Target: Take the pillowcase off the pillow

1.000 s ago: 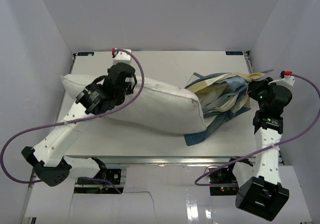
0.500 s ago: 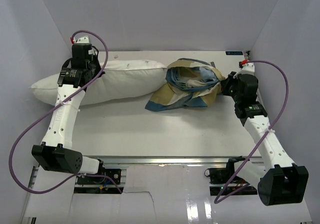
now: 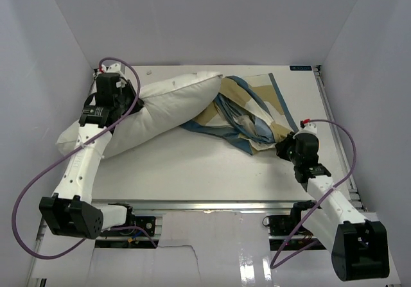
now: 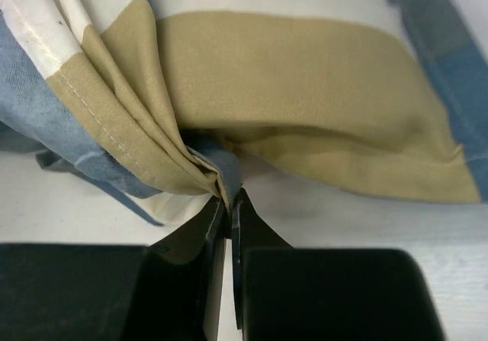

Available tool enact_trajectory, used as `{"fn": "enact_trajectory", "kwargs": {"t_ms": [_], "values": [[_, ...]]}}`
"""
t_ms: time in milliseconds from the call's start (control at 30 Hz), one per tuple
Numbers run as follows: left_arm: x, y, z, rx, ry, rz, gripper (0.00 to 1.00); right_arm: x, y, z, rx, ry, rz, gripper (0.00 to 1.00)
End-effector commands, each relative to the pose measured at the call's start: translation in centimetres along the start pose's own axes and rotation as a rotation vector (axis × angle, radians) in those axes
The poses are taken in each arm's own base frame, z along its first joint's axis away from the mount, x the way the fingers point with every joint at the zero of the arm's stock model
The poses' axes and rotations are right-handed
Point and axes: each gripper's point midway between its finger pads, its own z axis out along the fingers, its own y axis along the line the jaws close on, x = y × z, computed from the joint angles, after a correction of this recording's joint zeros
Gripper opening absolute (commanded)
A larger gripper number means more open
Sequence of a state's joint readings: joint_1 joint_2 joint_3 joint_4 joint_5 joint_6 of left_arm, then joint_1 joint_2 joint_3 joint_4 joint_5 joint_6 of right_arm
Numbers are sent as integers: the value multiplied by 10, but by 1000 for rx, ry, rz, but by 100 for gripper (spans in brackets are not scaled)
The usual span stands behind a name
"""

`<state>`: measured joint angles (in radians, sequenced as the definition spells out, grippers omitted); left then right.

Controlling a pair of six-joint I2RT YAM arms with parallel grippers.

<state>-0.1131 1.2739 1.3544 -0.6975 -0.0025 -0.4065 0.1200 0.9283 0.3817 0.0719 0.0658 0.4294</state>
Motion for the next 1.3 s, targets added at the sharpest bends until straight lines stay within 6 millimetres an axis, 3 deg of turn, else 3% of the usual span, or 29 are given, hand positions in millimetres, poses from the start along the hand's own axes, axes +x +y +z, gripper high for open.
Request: {"fn": "enact_trajectory", "kwargs": {"t_ms": [0,67,100,167,200,300,333,367,400,433,500,567,600,667,700,833,900,1033,1100,1133,1167,1233,1267], "values": [[-5,-20,-14,138,-87,-49,0,0,19,-7,-121,-77,124,8],[8,-26,-17,197,-75,-60,0,-2,14,-13,-108,-130,180,8],[12,-28,-19,217,-70,-65,0,13,6,-13,-90,-117,206,8],[13,-32,-23,243,-68,-80,0,6,1,-18,-82,-192,253,8],[12,-35,-25,255,-66,-85,0,13,-5,-19,-69,-198,281,8],[12,-46,-19,301,-33,-96,0,1,1,-28,-112,-261,284,8],[15,-50,-15,326,-7,-101,0,-2,12,-34,-175,-268,272,9],[20,-57,-12,365,22,-108,0,-5,19,-38,-208,-271,260,25],[31,-62,-4,401,78,-111,0,-6,23,-41,-231,-268,246,32],[43,-76,-9,496,135,-101,0,-12,37,-49,-299,-264,208,42],[57,-85,-14,580,151,-33,0,-14,44,-55,-319,-238,166,51],[64,-94,-25,641,148,52,18,-28,57,-67,-361,-243,100,58],[62,-98,-35,664,136,79,42,-27,59,-68,-367,-217,84,60],[65,-102,-50,694,158,127,66,-37,73,-78,-422,-211,29,66],[53,-106,-59,710,122,181,82,-37,76,-78,-431,-195,14,68],[35,-112,-76,713,81,241,90,-51,90,-82,-474,-174,-85,85],[29,-110,-68,689,70,256,92,-64,97,-77,-477,-168,-144,88],[41,-93,-11,556,163,249,93,-82,106,-56,-476,-125,-220,94],[58,-87,24,484,235,249,96,-92,112,-39,-471,-77,-259,97],[67,-98,31,476,252,279,97,-92,110,-33,-455,-51,-262,98],[83,-98,49,440,294,311,98,-97,111,-28,-449,-48,-266,98],[106,-106,66,347,328,406,98,-106,118,-14,-460,-21,-280,98],[103,-114,71,338,323,446,98,-108,120,-8,-465,-7,-284,98]]}}
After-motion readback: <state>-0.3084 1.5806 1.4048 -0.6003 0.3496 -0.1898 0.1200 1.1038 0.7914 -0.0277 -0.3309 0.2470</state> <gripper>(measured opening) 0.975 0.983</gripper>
